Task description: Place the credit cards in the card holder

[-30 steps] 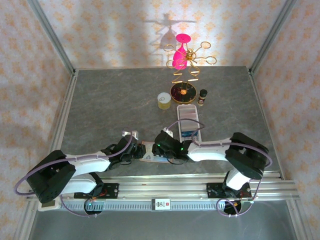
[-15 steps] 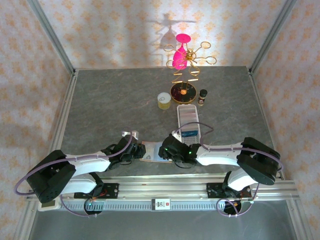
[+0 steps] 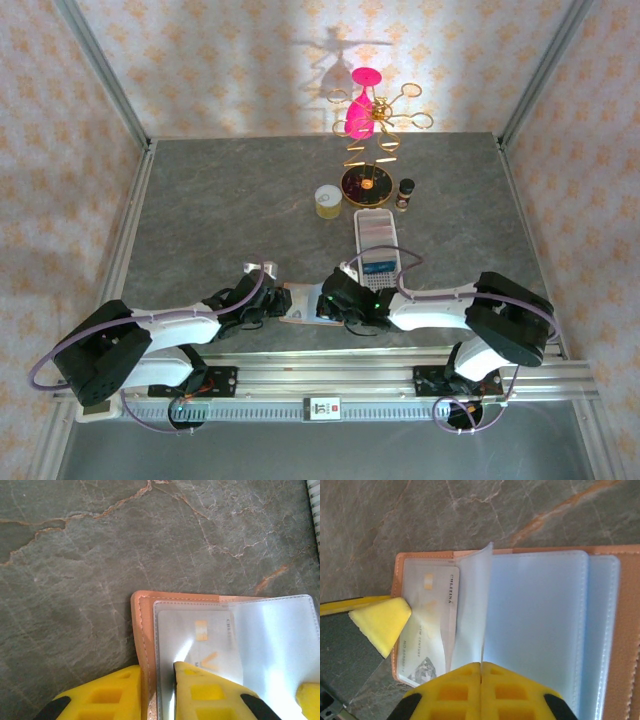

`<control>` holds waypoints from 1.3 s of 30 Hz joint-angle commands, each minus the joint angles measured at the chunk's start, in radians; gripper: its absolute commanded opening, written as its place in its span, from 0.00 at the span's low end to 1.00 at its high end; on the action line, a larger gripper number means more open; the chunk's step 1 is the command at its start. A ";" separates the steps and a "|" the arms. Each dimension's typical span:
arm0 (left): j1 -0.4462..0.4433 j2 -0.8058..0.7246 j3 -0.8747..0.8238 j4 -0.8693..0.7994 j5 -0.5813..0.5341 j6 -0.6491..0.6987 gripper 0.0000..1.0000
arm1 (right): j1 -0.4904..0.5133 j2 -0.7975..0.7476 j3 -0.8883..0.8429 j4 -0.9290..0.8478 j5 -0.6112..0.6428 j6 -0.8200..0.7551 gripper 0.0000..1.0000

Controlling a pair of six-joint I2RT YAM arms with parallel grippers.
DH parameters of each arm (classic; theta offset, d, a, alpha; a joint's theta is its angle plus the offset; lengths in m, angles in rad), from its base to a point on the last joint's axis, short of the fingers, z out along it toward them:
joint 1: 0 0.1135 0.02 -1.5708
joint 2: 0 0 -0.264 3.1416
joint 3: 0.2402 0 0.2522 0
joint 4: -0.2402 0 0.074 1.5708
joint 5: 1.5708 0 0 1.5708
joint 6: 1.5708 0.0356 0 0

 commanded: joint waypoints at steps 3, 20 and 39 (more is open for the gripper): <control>-0.011 0.016 -0.038 -0.144 -0.006 -0.029 0.21 | 0.006 -0.048 0.020 -0.044 0.073 0.004 0.00; -0.012 -0.122 -0.071 -0.133 -0.010 -0.118 0.40 | 0.021 0.002 0.049 0.110 -0.023 -0.017 0.19; -0.009 -0.555 0.009 -0.518 -0.310 -0.202 0.48 | 0.012 0.095 0.135 0.168 -0.080 -0.077 0.50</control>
